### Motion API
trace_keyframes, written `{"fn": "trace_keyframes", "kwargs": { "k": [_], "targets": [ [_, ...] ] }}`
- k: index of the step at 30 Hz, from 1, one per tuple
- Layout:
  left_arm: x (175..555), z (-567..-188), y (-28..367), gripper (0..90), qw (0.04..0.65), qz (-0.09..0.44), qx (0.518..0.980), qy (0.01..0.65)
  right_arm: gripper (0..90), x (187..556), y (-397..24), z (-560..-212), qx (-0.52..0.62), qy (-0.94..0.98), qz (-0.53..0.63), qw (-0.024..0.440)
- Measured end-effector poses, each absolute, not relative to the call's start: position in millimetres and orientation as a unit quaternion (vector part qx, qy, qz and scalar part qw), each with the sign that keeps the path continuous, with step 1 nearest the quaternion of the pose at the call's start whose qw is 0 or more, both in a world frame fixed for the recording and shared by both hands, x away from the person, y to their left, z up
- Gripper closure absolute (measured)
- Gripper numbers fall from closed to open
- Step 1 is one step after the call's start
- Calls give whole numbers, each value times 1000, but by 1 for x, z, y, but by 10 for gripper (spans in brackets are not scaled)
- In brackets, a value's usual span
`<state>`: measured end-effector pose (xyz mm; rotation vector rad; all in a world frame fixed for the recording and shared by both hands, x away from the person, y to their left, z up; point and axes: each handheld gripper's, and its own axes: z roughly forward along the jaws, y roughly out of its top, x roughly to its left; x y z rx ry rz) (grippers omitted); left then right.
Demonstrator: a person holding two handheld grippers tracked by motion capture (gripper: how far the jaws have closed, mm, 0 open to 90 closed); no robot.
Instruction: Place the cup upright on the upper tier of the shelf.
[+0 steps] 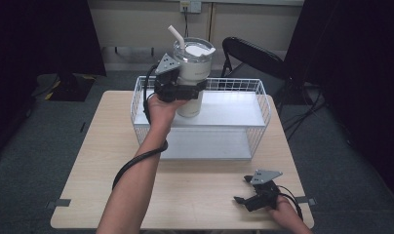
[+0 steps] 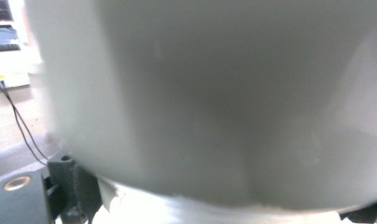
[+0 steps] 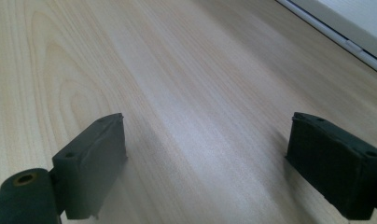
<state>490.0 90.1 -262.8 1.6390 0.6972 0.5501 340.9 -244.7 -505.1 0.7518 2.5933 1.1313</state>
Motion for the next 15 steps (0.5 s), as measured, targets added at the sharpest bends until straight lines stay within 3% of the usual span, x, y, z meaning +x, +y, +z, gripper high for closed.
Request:
{"fn": "trace_keyframes", "kwargs": {
  "k": [15],
  "targets": [
    [485,-265,98,96,597,233,708,298,110,341,-245,-505,255,881,384,107]
  ]
}}
